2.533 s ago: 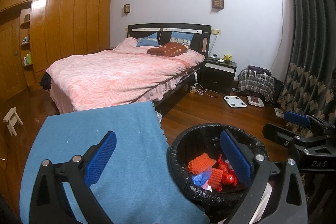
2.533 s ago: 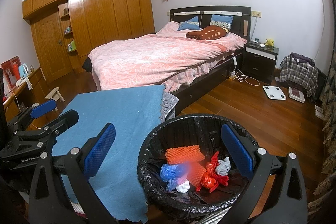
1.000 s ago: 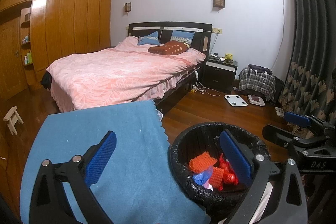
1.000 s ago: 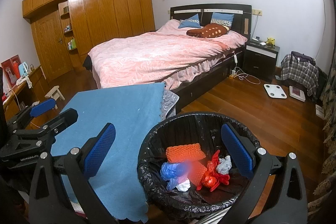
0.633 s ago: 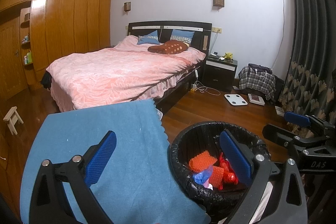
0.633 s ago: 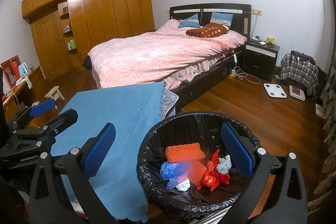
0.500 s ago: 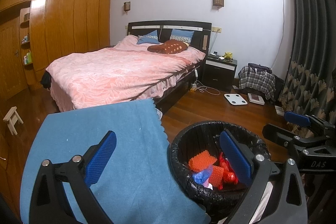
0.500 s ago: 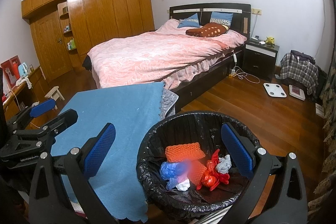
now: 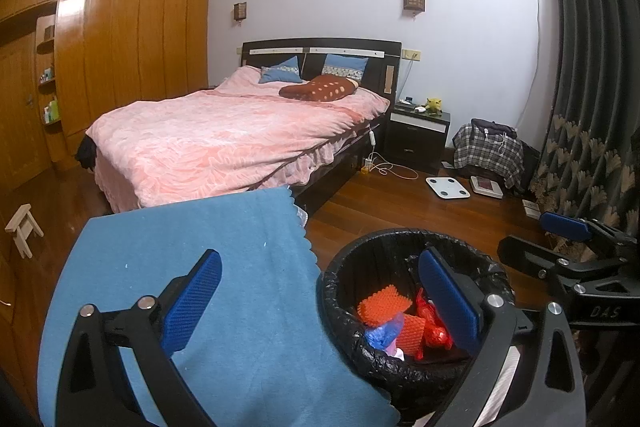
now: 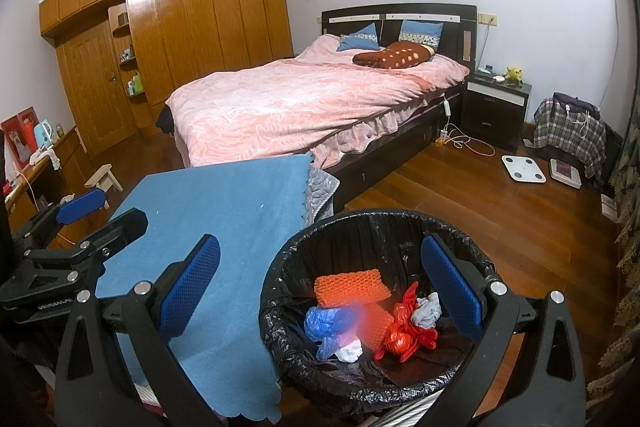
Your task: Collect trash
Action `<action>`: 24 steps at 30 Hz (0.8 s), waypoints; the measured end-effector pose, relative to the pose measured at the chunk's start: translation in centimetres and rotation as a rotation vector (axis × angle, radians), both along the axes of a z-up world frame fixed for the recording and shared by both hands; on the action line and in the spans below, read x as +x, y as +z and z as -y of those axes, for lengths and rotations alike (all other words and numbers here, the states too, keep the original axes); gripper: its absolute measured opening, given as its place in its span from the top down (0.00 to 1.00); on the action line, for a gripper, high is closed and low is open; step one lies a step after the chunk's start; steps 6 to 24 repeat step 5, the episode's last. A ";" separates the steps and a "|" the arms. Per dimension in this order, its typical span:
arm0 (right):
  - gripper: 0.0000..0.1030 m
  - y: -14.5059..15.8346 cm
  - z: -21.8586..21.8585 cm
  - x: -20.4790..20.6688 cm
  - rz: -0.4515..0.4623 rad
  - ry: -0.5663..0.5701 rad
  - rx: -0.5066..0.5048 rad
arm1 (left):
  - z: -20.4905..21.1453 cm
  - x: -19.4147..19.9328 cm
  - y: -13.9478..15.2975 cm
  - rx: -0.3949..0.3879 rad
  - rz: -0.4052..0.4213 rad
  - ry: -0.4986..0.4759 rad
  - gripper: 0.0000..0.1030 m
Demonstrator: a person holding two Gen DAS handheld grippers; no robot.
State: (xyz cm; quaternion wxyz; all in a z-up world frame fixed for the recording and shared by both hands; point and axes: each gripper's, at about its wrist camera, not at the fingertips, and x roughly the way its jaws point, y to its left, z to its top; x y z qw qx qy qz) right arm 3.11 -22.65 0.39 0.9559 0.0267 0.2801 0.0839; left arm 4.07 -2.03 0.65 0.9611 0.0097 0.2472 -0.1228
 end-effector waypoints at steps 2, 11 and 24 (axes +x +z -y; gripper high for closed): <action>0.05 0.0 0.0 0.0 0.000 0.001 -0.002 | -0.1 0.0 0.0 -0.001 -0.003 0.001 0.06; 0.05 0.0 0.0 0.1 -0.002 0.000 0.000 | 0.0 0.0 0.0 0.000 -0.002 0.001 0.06; 0.05 0.0 0.0 0.1 -0.002 0.000 0.000 | 0.0 0.0 0.0 0.000 -0.002 0.001 0.06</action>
